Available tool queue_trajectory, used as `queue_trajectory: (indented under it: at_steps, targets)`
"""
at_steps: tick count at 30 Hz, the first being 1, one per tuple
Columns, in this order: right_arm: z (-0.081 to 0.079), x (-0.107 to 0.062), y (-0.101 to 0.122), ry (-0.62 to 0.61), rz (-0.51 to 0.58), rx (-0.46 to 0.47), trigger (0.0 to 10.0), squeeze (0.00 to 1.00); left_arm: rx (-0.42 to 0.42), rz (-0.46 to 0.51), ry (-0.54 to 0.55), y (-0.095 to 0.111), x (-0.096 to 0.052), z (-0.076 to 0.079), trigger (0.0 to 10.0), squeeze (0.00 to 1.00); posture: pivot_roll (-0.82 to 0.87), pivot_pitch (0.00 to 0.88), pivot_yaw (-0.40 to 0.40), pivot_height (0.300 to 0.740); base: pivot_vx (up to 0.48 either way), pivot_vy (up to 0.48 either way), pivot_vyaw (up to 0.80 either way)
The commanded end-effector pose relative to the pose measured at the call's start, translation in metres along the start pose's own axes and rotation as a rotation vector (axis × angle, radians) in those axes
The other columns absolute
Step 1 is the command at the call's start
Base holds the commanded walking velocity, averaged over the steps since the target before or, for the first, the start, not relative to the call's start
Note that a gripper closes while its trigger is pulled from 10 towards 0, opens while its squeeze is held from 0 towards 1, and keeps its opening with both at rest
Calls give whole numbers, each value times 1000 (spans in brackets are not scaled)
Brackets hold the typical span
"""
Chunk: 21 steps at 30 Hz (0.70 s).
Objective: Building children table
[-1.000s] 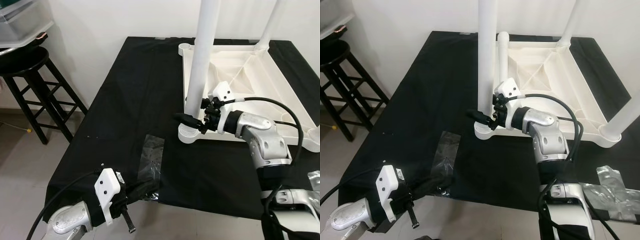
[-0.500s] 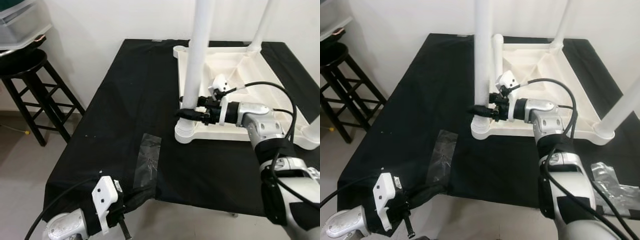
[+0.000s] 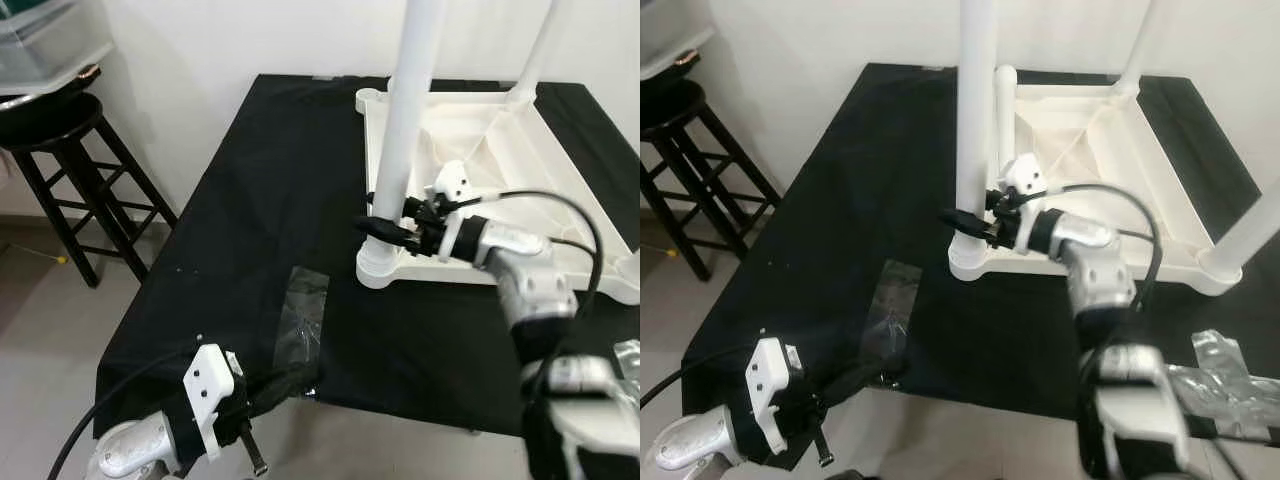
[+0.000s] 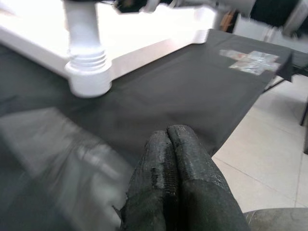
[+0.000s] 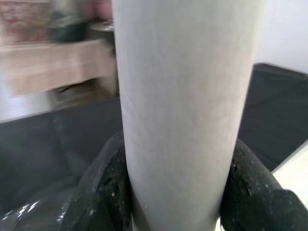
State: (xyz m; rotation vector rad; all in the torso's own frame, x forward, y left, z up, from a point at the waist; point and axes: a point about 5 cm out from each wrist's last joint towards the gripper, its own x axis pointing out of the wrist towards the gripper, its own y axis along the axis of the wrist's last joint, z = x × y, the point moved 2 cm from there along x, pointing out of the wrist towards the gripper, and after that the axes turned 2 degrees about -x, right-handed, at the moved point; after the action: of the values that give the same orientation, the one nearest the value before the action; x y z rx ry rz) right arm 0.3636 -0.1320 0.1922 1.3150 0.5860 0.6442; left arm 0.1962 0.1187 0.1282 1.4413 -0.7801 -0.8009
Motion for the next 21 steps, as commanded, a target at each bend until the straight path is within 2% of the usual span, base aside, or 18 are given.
queue_trajectory:
  at_steps: [1, 2, 3, 4, 6, 8, 12, 13, 21]
  targets:
    - [-24, 0, -40, -147, -176, 90, 0, 0, -14, 4, 4, -2, -1, -1, 1569, 0, 18, 136, 41, 740, 0, 0, 0]
    - [-24, 0, -40, -147, -176, 90, 0, 0, -14, 4, 4, -2, -1, -1, 1569, 0, 18, 136, 41, 740, 0, 0, 0]
    - [-45, -1, -46, -261, -179, 144, 0, 0, -15, 5, 3, -2, 1, -3, 863, 0, 13, 129, 57, 740, 0, 0, 0]
    - [-58, 0, -45, -290, -177, 114, 0, 0, -15, 7, 3, -2, 2, -6, 824, 0, 0, 117, 67, 740, 0, 0, 0]
    - [-61, 1, -43, -294, -171, 101, 0, 0, -15, 6, 4, -2, 3, -7, 824, 0, 5, 113, 60, 740, 0, 0, 0]
    - [-48, 7, -38, -285, -175, 49, 0, 0, -14, 6, 9, -2, 4, -9, 1137, 0, 7, 111, 51, 740, 0, 0, 0]
    - [-40, 11, -34, -270, -187, 33, 0, 0, -14, 14, 28, -2, 3, -10, 1176, 0, 12, 113, 45, 740, 0, 0, 0]
    - [-36, 12, -32, -268, -195, 23, 10000, 0, -12, 19, 45, -1, 3, -11, 863, 0, 16, 114, 43, 740, 0, 0, 0]
    - [-34, 12, -31, -270, -201, 18, 10000, 0, -12, 22, 56, -1, 3, -12, 863, 0, 19, 114, 43, 740, 0, 0, 0]
